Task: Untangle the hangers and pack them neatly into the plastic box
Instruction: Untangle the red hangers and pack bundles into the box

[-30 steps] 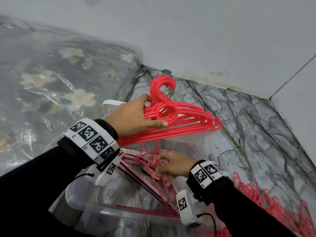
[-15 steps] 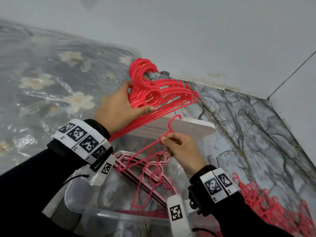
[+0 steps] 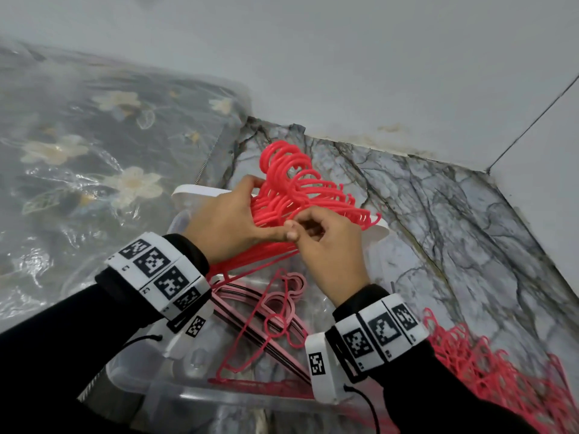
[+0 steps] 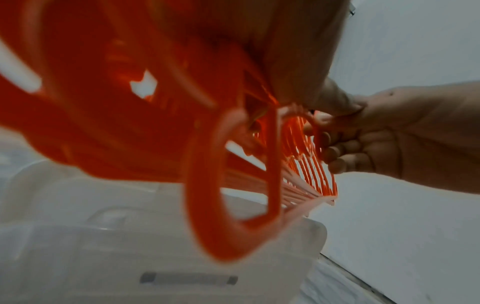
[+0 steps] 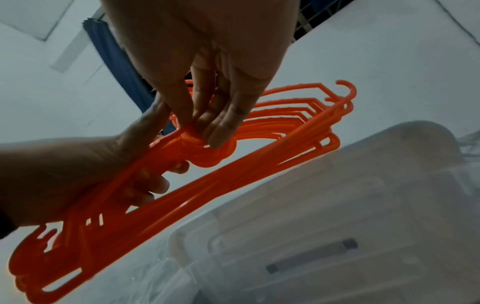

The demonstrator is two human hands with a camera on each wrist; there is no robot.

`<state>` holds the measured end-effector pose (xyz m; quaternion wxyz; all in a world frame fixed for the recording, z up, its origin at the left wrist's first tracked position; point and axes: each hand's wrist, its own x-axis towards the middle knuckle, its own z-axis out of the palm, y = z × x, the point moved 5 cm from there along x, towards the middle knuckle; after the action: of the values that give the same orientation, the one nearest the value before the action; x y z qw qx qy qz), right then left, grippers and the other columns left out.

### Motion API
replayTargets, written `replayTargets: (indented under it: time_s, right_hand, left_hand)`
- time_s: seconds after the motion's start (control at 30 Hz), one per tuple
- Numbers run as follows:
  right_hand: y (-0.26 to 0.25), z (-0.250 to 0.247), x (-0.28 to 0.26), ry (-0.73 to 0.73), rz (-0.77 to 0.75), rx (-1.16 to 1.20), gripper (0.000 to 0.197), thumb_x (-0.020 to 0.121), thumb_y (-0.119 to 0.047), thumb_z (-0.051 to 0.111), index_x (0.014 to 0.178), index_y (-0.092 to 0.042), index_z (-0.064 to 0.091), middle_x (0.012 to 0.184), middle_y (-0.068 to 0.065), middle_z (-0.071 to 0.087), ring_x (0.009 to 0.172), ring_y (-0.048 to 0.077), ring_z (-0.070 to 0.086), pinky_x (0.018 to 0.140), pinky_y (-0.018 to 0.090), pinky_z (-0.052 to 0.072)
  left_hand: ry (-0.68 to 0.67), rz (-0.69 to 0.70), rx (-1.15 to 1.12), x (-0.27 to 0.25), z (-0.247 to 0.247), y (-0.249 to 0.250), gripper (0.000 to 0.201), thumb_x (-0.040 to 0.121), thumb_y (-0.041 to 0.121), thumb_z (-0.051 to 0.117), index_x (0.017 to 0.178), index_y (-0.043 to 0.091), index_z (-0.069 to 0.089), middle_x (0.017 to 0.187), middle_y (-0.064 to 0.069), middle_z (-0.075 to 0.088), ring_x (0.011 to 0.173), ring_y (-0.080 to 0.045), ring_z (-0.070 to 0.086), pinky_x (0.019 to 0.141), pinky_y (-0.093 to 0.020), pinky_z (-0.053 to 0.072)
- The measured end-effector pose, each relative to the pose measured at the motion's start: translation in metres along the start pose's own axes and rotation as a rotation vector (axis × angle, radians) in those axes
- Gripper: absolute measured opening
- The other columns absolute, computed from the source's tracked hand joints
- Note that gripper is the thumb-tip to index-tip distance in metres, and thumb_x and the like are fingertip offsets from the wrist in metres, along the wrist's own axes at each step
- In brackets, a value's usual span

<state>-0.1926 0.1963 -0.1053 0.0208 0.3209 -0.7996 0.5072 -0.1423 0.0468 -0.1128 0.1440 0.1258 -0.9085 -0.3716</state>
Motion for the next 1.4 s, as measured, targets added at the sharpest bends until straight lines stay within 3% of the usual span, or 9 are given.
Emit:
replayTargets:
  time_s: [0.1, 0.27, 0.43, 0.6, 0.7, 0.8, 1.0, 1.27, 1.4]
  right_hand:
    - [0.008, -0.003, 0.005, 0.023, 0.046, 0.021, 0.009, 0.081, -0.013, 0.071, 0.074, -0.007, 0.070, 0.068, 0.000, 0.067, 0.062, 0.007, 0.058, 0.063, 0.017, 0.048]
    - [0.010, -0.002, 0.007, -0.014, 0.059, 0.036, 0.006, 0.080, -0.012, 0.072, 0.074, -0.010, 0.071, 0.067, -0.002, 0.067, 0.062, 0.008, 0.059, 0.065, 0.018, 0.049]
    - [0.025, -0.014, 0.020, -0.326, 0.187, 0.102, 0.016, 0.084, -0.007, 0.067, 0.070, -0.013, 0.068, 0.066, 0.009, 0.068, 0.057, 0.021, 0.063, 0.062, 0.035, 0.056]
    - [0.085, 0.003, 0.002, -0.840, 0.313, -0.471, 0.014, 0.086, -0.004, 0.057, 0.084, -0.007, 0.071, 0.091, 0.016, 0.072, 0.080, 0.028, 0.068, 0.075, 0.036, 0.056]
    - [0.117, 0.037, -0.014, -0.945, 0.209, -0.753, 0.021, 0.087, -0.007, 0.057, 0.103, -0.008, 0.069, 0.109, 0.009, 0.068, 0.103, 0.026, 0.062, 0.091, 0.034, 0.050]
    - [0.145, 0.070, -0.033, -1.060, 0.084, -0.876, 0.027, 0.089, -0.008, 0.056, 0.115, -0.007, 0.062, 0.122, 0.013, 0.060, 0.111, 0.030, 0.059, 0.093, 0.037, 0.048]
    - [0.178, 0.112, -0.058, -1.184, -0.140, -1.092, 0.030, 0.090, -0.002, 0.051, 0.119, -0.003, 0.060, 0.119, 0.018, 0.062, 0.108, 0.037, 0.061, 0.085, 0.044, 0.051]
    - [0.194, 0.136, -0.077, -1.201, -0.091, -1.029, 0.042, 0.094, 0.000, 0.037, 0.136, 0.001, 0.040, 0.139, 0.021, 0.044, 0.123, 0.039, 0.047, 0.093, 0.051, 0.042]
    - [0.192, 0.141, -0.075, -1.172, -0.093, -0.995, 0.045, 0.093, 0.002, 0.039, 0.138, 0.000, 0.038, 0.143, 0.019, 0.041, 0.126, 0.035, 0.046, 0.096, 0.046, 0.042]
  left_hand:
    - [-0.055, 0.039, 0.024, 0.001, 0.007, 0.004, 0.100, 0.037, 0.086, 0.062, 0.119, 0.034, 0.036, 0.078, 0.022, 0.060, 0.072, 0.016, 0.053, 0.062, -0.008, 0.038]
    - [-0.062, 0.035, 0.184, 0.003, 0.014, 0.001, 0.065, 0.070, 0.040, 0.071, 0.123, 0.026, 0.036, 0.072, 0.015, 0.057, 0.071, -0.014, 0.060, 0.056, -0.025, 0.034]
    - [-0.044, 0.017, 0.204, 0.003, 0.009, -0.001, 0.052, 0.078, 0.030, 0.059, 0.124, 0.024, 0.036, 0.080, 0.010, 0.053, 0.068, -0.016, 0.048, 0.062, -0.029, 0.031]
    - [-0.050, 0.007, 0.204, 0.005, 0.004, -0.006, 0.053, 0.076, 0.025, 0.061, 0.124, 0.024, 0.036, 0.075, 0.008, 0.059, 0.066, -0.015, 0.055, 0.062, -0.031, 0.040]
    - [-0.051, 0.021, 0.230, 0.005, 0.004, -0.006, 0.055, 0.073, 0.022, 0.059, 0.123, 0.025, 0.037, 0.072, 0.007, 0.060, 0.063, -0.013, 0.055, 0.059, -0.030, 0.040]
    - [-0.041, 0.039, 0.242, 0.005, 0.003, -0.003, 0.056, 0.071, 0.022, 0.059, 0.123, 0.026, 0.038, 0.073, 0.010, 0.057, 0.063, -0.012, 0.052, 0.060, -0.029, 0.038]
    - [-0.030, 0.079, 0.244, 0.006, 0.002, 0.000, 0.060, 0.069, 0.021, 0.061, 0.125, 0.026, 0.040, 0.081, 0.015, 0.053, 0.069, -0.011, 0.051, 0.062, -0.027, 0.036]
    - [-0.043, 0.095, 0.252, 0.007, 0.007, 0.004, 0.060, 0.071, 0.025, 0.062, 0.128, 0.026, 0.040, 0.084, 0.016, 0.047, 0.071, -0.009, 0.046, 0.062, -0.026, 0.033]
    - [-0.039, 0.087, 0.257, 0.007, 0.006, 0.003, 0.060, 0.072, 0.024, 0.062, 0.128, 0.025, 0.040, 0.080, 0.016, 0.045, 0.067, -0.009, 0.045, 0.053, -0.023, 0.029]
